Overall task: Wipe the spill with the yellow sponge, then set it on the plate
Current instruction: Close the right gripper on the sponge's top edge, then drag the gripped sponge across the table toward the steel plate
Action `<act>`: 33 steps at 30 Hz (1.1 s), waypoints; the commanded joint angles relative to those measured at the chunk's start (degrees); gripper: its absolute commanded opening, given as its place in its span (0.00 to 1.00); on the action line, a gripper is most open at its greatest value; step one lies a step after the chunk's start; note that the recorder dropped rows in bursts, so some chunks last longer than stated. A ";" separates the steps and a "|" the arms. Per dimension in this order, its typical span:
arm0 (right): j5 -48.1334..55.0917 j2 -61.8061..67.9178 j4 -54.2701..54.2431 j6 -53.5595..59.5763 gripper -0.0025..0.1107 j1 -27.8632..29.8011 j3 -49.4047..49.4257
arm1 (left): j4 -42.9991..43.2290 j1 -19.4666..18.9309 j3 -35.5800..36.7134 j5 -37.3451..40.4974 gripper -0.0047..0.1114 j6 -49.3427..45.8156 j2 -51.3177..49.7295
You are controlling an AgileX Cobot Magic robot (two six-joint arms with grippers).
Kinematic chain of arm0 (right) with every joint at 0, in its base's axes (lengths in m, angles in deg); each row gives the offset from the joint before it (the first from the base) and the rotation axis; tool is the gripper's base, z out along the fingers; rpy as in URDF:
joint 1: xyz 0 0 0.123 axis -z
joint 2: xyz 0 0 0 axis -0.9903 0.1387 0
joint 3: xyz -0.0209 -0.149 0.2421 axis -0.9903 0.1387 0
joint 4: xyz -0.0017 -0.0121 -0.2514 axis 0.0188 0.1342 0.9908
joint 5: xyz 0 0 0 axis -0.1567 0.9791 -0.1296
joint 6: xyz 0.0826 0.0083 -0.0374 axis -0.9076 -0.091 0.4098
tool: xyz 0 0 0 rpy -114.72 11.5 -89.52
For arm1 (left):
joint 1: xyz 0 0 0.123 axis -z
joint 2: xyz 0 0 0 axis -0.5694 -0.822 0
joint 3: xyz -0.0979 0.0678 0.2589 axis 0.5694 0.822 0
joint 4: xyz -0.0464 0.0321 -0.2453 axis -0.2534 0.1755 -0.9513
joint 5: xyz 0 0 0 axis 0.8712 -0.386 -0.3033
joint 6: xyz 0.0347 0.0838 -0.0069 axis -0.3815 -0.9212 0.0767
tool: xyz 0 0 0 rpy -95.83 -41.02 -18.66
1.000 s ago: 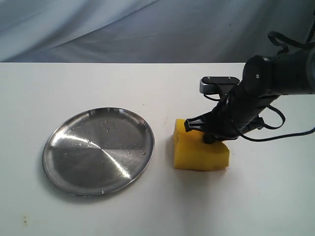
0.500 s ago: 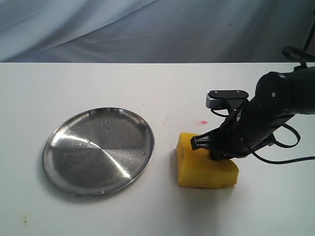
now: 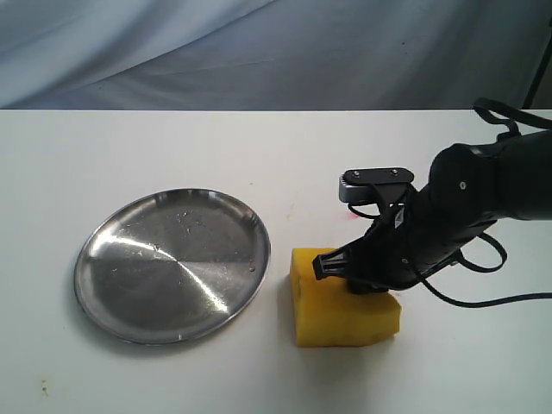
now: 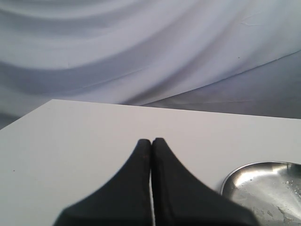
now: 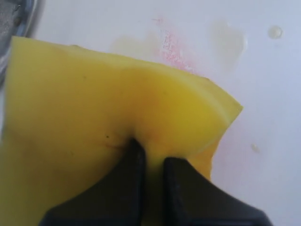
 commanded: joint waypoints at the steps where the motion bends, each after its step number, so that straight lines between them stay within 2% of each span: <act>1: -3.35 0.29 -0.59 0.53 0.02 1.16 0.69 | 0.03 0.29 0.30 -0.28 0.04 0.17 0.20; 13: -12.04 4.43 -0.43 -1.30 0.02 11.76 0.59 | 0.03 0.29 0.30 -0.28 0.04 0.28 0.20; 18: -10.09 4.30 1.33 -3.41 0.02 15.75 -1.09 | 0.03 0.29 0.30 -0.28 0.04 0.28 0.20; 26: -4.24 1.65 6.77 -7.51 0.02 15.41 -0.26 | 0.03 0.29 0.30 -0.28 0.04 0.16 0.20; 33: -4.13 -4.40 6.29 -7.51 0.02 10.28 4.34 | 0.03 0.29 0.30 -0.28 0.04 0.16 0.20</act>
